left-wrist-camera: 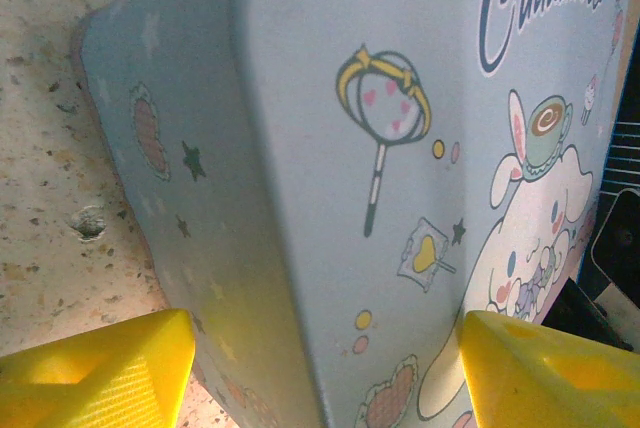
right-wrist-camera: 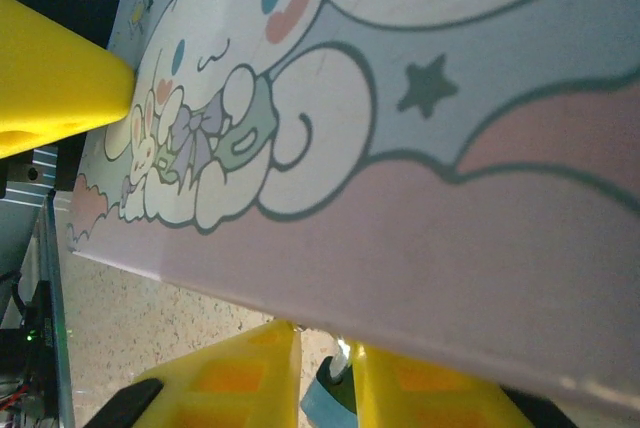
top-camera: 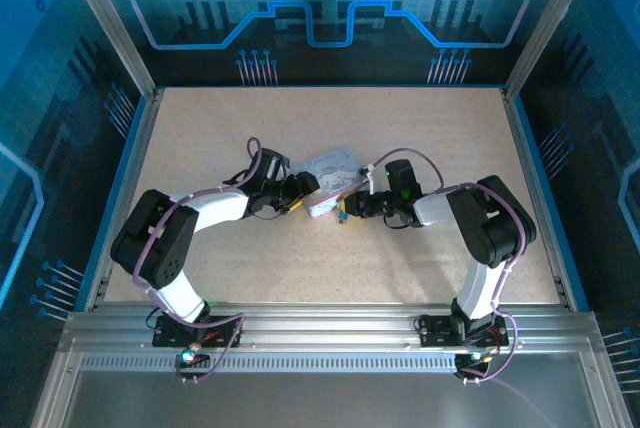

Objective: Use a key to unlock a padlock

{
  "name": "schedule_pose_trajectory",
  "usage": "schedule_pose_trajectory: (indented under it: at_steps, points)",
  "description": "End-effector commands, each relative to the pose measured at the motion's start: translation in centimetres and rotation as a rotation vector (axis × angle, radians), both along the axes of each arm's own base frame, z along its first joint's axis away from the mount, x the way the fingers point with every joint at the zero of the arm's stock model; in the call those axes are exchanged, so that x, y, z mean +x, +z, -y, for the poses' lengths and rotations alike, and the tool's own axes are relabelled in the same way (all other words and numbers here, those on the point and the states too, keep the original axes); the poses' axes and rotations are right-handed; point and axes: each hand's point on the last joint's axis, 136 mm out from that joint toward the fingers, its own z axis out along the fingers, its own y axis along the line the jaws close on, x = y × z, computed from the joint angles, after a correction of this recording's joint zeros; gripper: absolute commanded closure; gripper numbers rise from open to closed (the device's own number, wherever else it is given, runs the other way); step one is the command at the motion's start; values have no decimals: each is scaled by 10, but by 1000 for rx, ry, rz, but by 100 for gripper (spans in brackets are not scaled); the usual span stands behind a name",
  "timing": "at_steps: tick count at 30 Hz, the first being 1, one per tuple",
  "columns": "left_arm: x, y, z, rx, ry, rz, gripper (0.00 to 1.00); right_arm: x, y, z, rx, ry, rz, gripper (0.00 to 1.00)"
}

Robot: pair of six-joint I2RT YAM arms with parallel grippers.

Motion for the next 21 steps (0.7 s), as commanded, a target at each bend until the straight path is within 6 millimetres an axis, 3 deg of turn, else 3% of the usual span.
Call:
schedule_pose_trajectory:
  at_steps: [1,12,21]
  points:
    - [-18,-27,-5,51,0,-90,29,1,-2,-2,-13,-1,-3,82]
    - [-19,-27,-6,52,2,-91,29,4,6,4,-21,-27,18,92]
    - [-20,-29,-6,53,2,-93,29,13,14,12,-22,-85,26,94]
